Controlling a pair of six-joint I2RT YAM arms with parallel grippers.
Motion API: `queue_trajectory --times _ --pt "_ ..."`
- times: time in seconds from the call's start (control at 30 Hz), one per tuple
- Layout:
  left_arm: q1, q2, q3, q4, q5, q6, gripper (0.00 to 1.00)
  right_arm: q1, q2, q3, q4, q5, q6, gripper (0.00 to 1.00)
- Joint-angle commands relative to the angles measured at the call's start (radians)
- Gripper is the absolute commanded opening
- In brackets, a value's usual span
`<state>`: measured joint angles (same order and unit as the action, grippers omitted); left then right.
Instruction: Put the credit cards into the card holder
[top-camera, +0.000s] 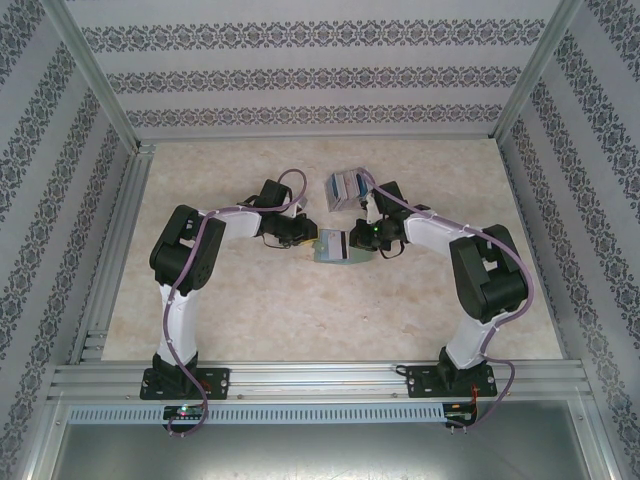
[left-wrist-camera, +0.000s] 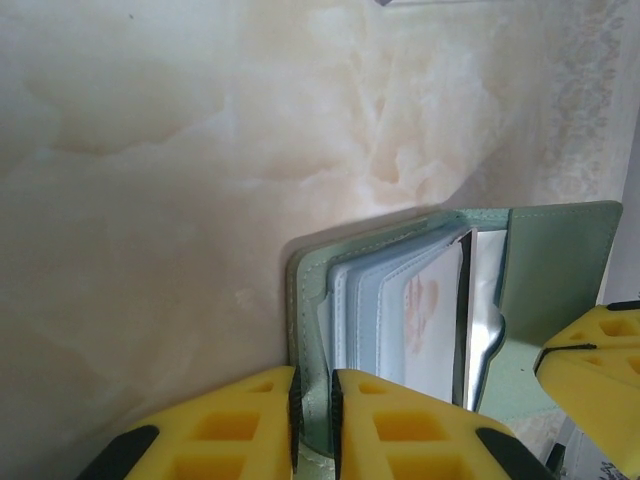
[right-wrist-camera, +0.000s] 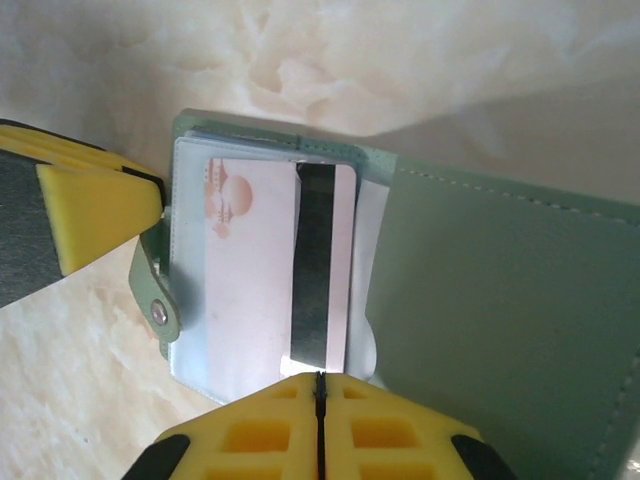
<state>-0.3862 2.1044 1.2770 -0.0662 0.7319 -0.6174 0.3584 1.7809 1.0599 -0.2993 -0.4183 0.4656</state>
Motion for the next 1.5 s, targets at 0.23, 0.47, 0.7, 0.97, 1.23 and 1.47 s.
queue_trajectory --times 0.23,0.47,0.7,0.97,1.23,1.47 --pt "-0.022 -0.003 -0.032 -0.016 0.022 -0.016 0.17 0.054 0.096 0.088 -0.085 0.093 -0.062 0.09" --pt "-0.022 0.000 -0.062 0.023 0.030 -0.040 0.16 0.056 0.114 0.073 -0.035 0.026 -0.044 0.09" --pt "-0.023 0.005 -0.061 0.012 0.026 -0.033 0.15 0.057 0.134 0.077 0.035 -0.071 -0.002 0.09" --pt "-0.023 -0.006 -0.067 0.016 0.024 -0.036 0.15 0.047 0.122 0.065 0.091 -0.138 0.032 0.09" --pt "-0.022 -0.011 -0.066 0.010 0.021 -0.034 0.15 0.025 0.036 0.060 -0.055 -0.056 -0.064 0.10" --pt "-0.022 -0.023 -0.074 0.010 0.017 -0.033 0.15 0.018 0.058 0.046 -0.127 -0.018 -0.108 0.11"
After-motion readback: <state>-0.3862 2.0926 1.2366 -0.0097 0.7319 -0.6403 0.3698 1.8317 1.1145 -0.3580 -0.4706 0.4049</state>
